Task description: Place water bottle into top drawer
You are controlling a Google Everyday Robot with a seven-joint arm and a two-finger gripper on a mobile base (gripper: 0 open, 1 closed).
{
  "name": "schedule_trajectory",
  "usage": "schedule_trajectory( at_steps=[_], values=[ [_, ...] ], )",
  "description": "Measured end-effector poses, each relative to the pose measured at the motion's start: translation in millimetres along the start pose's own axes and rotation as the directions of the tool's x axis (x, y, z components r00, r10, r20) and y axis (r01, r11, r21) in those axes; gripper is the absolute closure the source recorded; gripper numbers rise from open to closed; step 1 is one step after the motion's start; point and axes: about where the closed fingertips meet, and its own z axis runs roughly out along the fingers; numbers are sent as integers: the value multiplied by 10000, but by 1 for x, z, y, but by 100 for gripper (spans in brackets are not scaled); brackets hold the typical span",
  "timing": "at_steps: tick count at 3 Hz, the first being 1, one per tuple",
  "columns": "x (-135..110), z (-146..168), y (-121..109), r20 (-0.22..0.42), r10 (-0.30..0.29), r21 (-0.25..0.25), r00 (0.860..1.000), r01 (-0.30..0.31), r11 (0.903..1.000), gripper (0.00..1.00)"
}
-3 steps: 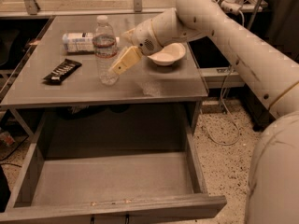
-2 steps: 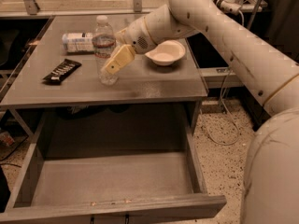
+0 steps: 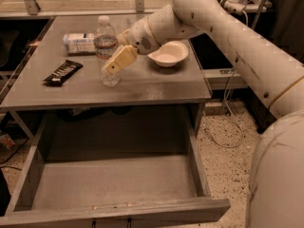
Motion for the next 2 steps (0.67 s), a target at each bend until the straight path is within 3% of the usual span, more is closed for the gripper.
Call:
schedule_trajectory(
  at_steps=[2],
  values=[
    [0,0,0,0,0,-1,10000,0,10000,66]
  ],
)
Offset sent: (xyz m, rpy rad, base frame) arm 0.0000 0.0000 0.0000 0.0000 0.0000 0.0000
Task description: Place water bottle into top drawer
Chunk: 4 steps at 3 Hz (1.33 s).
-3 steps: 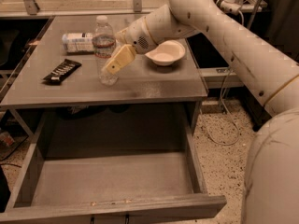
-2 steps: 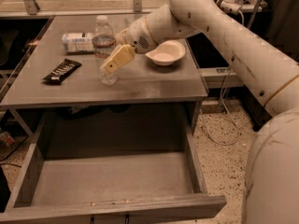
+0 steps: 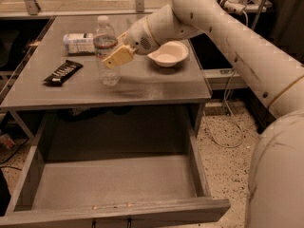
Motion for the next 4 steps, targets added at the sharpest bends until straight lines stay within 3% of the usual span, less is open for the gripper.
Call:
schedule_trajectory(
  at_steps=[1,2,4],
  values=[
    [0,0,0,0,0,0,10000,0,10000,89],
    [0,-5,4,-62,-37,62,10000,37,10000,100],
    [17,-48,45,-487,567,1351,9972,-497,9896,100]
  ],
)
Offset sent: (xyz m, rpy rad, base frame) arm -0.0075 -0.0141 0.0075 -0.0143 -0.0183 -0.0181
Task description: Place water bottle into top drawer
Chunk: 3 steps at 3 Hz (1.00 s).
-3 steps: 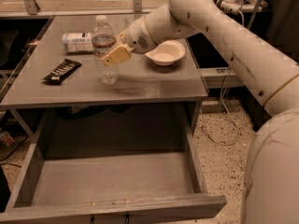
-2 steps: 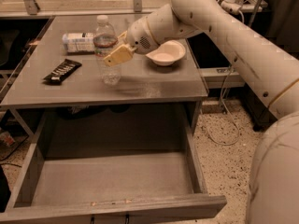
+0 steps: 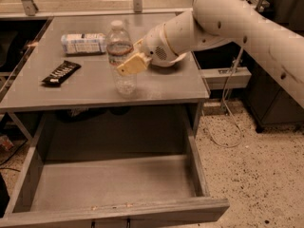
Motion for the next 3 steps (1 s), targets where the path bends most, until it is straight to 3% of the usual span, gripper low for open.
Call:
schedule_trajectory(
  at_steps=[1,3],
  values=[
    [17,-19,22,-175,331,524,9993,-321,9981,100],
    [43,-40,77,111,813,1343,9966,-821,9875,100]
  ],
)
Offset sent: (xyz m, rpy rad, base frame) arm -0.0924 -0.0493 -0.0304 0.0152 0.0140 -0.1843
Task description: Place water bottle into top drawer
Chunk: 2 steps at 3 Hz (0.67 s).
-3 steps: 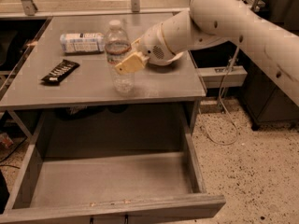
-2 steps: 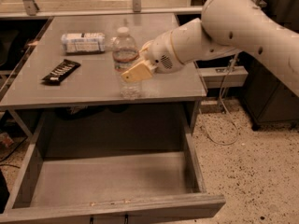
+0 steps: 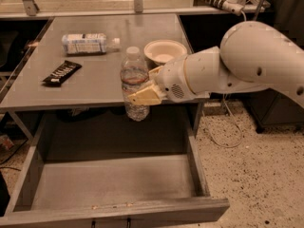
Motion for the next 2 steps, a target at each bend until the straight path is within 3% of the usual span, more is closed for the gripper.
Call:
schedule_trajectory(
  at_steps=[1,2],
  values=[
    [12,-13,29,322,-220,484,9992,204,9986,100],
    [18,-22,28,299,-377,675,9988,356,9971,100]
  ],
)
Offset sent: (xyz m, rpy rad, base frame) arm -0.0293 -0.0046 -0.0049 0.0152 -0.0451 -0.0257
